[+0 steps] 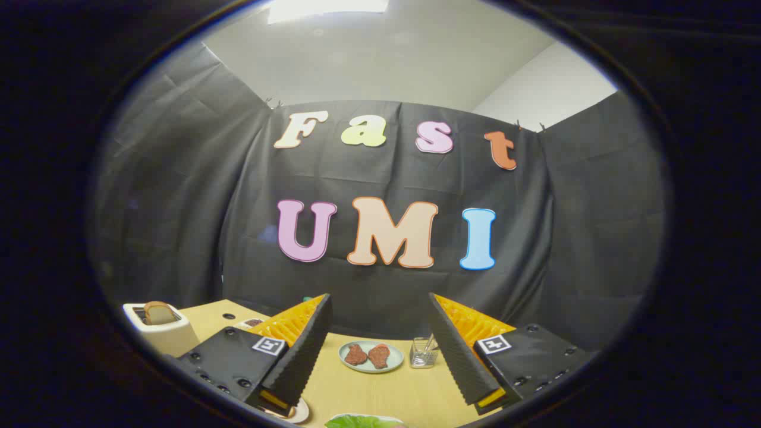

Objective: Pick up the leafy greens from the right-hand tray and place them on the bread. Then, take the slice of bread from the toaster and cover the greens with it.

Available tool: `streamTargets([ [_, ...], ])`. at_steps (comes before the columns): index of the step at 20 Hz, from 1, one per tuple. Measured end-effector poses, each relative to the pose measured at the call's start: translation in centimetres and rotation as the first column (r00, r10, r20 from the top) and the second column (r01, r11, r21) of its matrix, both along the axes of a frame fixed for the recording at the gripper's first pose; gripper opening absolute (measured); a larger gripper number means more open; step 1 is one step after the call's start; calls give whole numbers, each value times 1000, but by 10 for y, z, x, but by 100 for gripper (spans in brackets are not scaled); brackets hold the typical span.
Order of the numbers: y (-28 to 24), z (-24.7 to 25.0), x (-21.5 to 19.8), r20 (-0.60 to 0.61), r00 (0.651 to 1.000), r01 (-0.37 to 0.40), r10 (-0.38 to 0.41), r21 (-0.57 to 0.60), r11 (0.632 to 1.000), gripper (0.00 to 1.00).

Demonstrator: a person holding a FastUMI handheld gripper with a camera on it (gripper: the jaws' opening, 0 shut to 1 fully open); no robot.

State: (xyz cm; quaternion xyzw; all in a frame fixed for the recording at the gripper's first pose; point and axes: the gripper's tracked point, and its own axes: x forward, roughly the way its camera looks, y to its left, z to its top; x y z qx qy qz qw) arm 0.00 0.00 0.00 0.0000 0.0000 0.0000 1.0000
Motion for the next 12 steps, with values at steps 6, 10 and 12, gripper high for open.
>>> streamTargets([
  [6,-6,1,-1,6,1000,-1,1,1,1000,100],
  [10,-11,3,-1,11,1000,-8,8,5,1000,100],
  [12,-15,3,1,10,1000,-7,7,3,1000,100],
])
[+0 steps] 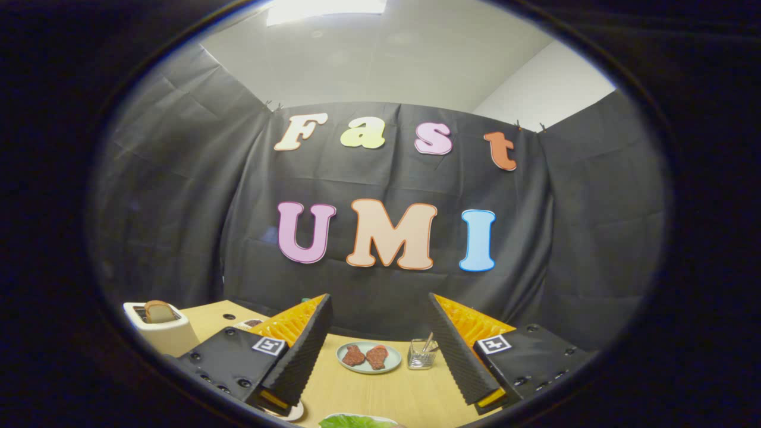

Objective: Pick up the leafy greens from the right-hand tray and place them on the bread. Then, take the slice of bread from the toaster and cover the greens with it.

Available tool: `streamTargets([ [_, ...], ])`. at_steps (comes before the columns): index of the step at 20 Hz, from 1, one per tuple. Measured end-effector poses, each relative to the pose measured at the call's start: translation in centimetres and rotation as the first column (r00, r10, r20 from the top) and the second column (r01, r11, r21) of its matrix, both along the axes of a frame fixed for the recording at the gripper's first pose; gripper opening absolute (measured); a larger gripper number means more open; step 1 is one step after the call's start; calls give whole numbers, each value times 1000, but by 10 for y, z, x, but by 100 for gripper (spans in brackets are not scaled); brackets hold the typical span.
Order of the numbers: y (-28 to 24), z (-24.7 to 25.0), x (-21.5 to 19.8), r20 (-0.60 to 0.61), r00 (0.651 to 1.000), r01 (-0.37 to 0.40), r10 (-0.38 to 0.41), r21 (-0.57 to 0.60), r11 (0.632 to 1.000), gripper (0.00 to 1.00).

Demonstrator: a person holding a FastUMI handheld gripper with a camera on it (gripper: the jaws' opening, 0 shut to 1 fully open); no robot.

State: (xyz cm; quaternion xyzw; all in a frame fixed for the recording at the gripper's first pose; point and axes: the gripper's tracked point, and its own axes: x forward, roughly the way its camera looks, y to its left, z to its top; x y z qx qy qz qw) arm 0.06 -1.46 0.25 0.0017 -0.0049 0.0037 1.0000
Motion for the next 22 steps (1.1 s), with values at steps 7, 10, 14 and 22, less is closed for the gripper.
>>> streamTargets([
  [7,-3,-12,2,-29,999,-41,40,-7,999,100],
  [10,-5,-20,2,-50,996,-78,78,-14,997,100],
  [14,-10,-34,3,-99,984,-152,148,-39,988,100],
  [22,-14,-80,1,-237,921,-335,309,-79,939,100],
])
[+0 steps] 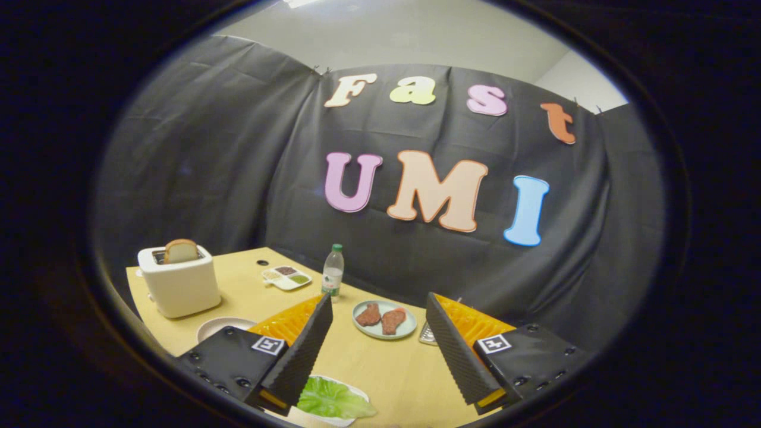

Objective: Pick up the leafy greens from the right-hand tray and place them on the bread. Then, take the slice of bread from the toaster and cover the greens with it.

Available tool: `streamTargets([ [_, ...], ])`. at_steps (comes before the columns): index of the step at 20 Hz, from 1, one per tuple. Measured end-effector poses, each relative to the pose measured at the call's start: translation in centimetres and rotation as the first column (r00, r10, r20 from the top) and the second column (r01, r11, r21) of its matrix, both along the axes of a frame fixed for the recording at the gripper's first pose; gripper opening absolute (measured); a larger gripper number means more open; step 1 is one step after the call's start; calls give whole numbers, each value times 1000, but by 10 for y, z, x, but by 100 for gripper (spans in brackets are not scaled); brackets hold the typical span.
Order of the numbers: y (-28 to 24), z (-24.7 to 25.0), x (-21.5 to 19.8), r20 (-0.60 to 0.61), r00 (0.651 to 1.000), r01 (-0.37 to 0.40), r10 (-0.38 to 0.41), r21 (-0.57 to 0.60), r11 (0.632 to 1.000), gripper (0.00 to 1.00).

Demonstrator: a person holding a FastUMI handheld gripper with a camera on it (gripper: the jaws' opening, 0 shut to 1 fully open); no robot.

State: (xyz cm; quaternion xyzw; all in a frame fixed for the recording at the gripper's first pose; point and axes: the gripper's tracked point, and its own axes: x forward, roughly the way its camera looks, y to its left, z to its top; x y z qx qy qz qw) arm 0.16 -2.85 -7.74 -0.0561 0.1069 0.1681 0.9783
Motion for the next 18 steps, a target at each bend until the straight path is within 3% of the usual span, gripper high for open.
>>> streamTargets([
  [4,2,-20,-1,-25,996,-85,84,-16,996,100],
  [10,6,-79,-11,-160,967,-208,199,-39,977,100],
  [18,32,-142,-28,-314,872,-403,376,-22,915,100],
])
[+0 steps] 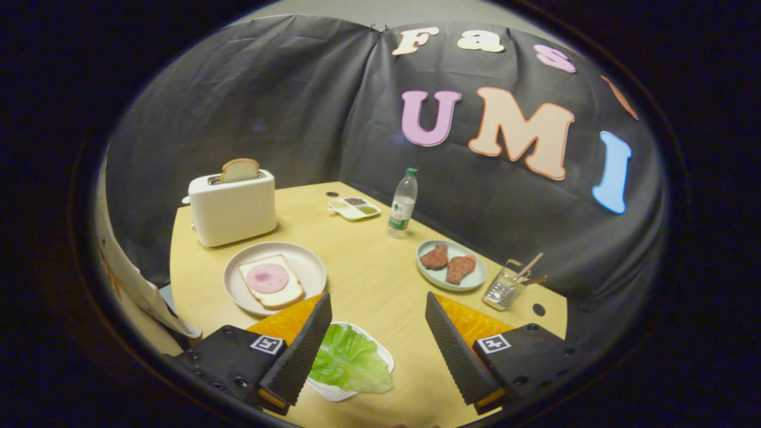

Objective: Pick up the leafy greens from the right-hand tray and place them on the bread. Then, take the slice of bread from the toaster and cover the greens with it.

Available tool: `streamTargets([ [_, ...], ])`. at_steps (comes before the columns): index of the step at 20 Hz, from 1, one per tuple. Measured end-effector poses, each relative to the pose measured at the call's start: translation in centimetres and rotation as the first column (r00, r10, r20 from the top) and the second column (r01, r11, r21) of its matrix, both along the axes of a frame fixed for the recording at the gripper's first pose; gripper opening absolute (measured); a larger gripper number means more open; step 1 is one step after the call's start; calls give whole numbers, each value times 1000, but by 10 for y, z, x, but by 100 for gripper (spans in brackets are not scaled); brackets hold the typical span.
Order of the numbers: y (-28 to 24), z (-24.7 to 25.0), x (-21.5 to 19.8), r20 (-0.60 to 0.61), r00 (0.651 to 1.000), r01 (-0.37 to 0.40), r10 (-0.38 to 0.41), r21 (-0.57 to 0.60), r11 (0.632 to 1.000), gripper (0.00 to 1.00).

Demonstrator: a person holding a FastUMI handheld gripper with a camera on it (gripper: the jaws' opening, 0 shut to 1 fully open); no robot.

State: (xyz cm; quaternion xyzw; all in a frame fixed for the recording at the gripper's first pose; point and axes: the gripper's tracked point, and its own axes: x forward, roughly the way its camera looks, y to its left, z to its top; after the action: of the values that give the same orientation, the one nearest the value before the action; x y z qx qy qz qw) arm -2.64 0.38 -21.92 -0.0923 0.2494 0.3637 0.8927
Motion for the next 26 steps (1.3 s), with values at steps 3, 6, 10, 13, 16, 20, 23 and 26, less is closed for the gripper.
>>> streamTargets([
  [3,3,-24,-5,-57,997,-55,53,-26,998,100],
  [6,5,-50,-11,-108,989,-104,97,-63,993,100],
  [10,6,-86,-29,-215,967,-162,138,-94,982,100],
  [13,6,-107,-42,-269,950,-197,159,-119,973,100],
  [16,5,-123,-50,-306,939,-205,157,-131,970,100],
  [20,5,-141,-55,-349,926,-203,144,-138,969,100],
  [23,5,-149,-59,-379,917,-190,126,-136,972,100],
  [26,6,-153,-62,-395,911,-188,124,-128,974,100],
])
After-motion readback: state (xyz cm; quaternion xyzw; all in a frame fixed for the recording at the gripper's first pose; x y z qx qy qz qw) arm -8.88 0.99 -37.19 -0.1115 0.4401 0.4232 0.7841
